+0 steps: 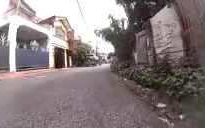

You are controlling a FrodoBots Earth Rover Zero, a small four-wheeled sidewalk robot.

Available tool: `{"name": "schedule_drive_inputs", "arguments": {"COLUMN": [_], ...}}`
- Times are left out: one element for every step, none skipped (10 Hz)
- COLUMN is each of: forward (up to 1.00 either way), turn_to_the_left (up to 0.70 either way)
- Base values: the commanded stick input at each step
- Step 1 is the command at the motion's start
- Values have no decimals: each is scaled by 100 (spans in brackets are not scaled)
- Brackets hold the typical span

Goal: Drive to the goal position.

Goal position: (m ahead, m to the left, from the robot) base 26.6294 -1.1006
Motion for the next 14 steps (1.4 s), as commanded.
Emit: {"name": "schedule_drive_inputs", "arguments": {"forward": [70, 70, 70, 70, 70, 70, 70, 70, 70, 70, 70, 70, 70, 70], "turn_to_the_left": [0, 0, 0, 0, 0, 0, 0, 0, 0, 0, 0, 0, 0, 0]}}
